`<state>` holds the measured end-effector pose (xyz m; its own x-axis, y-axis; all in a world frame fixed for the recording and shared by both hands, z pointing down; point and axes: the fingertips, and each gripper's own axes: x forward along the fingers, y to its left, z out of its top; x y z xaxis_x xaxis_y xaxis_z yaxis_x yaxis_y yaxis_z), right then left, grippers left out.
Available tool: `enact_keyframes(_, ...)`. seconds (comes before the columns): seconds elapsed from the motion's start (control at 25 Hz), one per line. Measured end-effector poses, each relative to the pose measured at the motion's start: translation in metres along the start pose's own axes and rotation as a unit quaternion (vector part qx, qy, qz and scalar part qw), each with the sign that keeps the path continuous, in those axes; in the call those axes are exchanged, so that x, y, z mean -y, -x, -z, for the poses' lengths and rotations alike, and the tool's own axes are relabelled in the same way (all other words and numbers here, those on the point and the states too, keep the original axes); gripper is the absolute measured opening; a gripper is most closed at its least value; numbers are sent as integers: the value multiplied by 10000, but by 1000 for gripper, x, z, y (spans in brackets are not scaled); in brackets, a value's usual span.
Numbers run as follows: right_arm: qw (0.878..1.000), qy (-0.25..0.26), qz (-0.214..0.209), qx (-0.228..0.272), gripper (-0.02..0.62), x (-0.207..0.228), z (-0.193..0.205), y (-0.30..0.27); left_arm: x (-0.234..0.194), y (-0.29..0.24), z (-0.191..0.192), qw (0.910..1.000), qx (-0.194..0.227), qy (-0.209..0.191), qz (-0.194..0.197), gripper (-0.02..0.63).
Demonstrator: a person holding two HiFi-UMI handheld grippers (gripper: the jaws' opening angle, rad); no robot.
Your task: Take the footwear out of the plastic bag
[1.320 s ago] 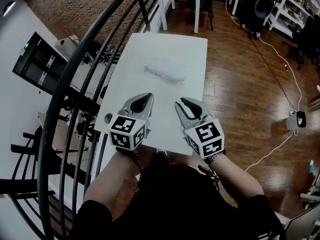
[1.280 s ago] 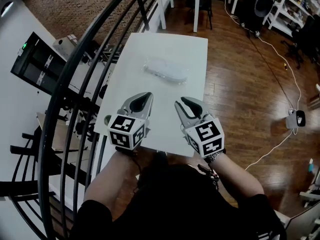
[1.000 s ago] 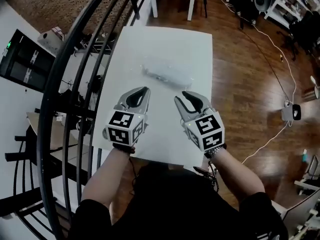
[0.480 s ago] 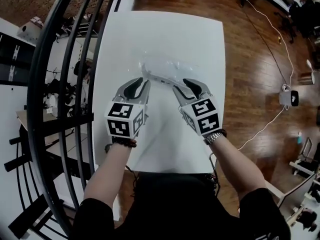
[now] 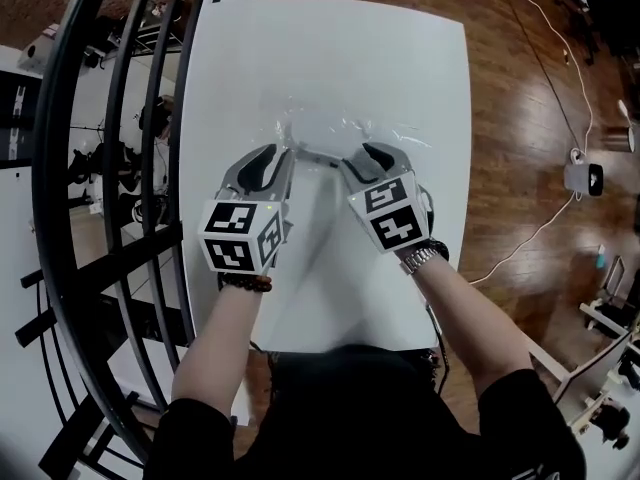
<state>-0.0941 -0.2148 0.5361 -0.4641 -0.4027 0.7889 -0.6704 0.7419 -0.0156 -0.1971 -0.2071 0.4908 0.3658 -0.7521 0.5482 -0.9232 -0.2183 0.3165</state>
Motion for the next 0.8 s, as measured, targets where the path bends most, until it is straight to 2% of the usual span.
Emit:
enact_keyframes(0.12,9997,121,176,-121,130,7,9,-4,-5,-8,1,10000,-8,0,-8,101)
enact_keyframes(0.36,9992,287,257,99,38,2,14,9,-13,-9,11,9999,-123,-5,-83,107)
enact_keyframes(0.64,9981,551,156,241,34,-6,20,25,-23,-3,13,9996,-271,-101,-46,114)
enact_keyframes(0.8,9971,703,72,295,31,-6,27,31,-21,-6,29,9971,-699,-22,298,114)
